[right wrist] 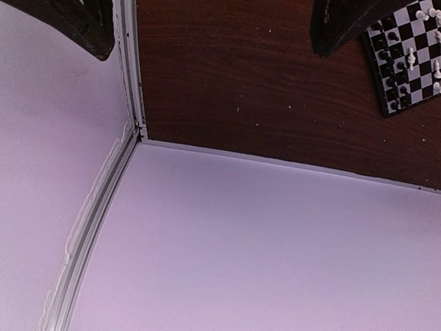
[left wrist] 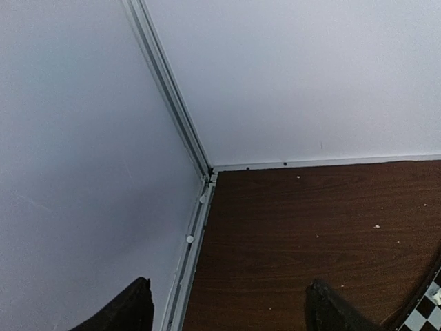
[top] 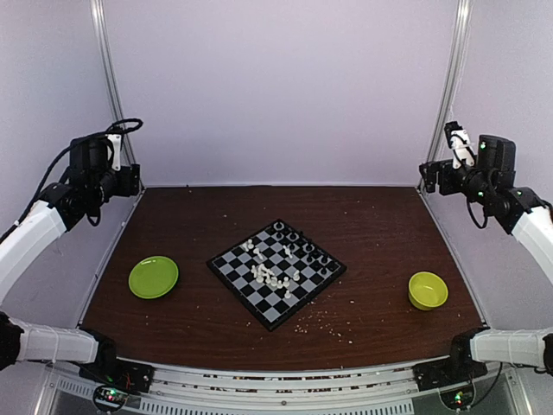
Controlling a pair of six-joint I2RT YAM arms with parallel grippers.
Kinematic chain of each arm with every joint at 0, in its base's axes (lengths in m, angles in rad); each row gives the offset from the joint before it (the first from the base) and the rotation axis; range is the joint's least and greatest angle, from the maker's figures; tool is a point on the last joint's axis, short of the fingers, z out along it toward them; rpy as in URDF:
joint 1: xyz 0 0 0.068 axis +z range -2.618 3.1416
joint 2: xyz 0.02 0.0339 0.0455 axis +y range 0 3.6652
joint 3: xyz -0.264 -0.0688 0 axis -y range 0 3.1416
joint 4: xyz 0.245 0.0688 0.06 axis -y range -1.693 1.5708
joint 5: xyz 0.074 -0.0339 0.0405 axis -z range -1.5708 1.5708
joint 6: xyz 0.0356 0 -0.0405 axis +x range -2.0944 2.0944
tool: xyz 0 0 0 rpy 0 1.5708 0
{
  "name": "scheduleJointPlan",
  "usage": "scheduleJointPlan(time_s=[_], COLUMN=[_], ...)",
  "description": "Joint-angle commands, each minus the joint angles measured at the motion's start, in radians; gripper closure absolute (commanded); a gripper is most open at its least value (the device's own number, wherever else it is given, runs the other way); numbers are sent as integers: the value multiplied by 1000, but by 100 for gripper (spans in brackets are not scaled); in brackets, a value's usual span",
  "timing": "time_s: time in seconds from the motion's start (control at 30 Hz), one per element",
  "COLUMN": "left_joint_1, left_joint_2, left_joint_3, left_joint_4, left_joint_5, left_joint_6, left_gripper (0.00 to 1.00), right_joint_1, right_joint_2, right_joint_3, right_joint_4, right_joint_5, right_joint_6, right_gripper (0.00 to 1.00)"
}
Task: Set up the chess pieces on the board
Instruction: Move the chessboard to the center of the board.
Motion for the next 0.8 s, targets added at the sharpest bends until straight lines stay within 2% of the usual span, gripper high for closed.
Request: scheduleJointPlan(time_s=[0.0,0.1,0.3,0.5,0.63,0.77], left_joint_1=[101,128,70,-89,-229,-327], left_joint_2=[-26,-37,-56,-91,-89,-48], left_joint_3=[-62,-94,-94,-138,-196,-271], left_joint_4=[76,66,-24,-77,-96,-96], left_joint_5=[198,274,419,494,499,511], left_joint_6=[-52,-58,-100,-184,-269,-372], left_gripper=[29,38,54,65,71,74], right_joint_1=[-67,-113,-148,-71,18,94], right_joint_2=[-35,-49,-16,96,231,393], right_joint_3=[-100,-170,-198,-129,-54,24], right_joint_4=[93,117,68,-13,-85,-141], right_joint_5=[-65,-157,-326,-375,-409,-428], right_joint_6=[28,3,-41,-102,-130,-129], right_gripper=[1,1,6,20,34,44])
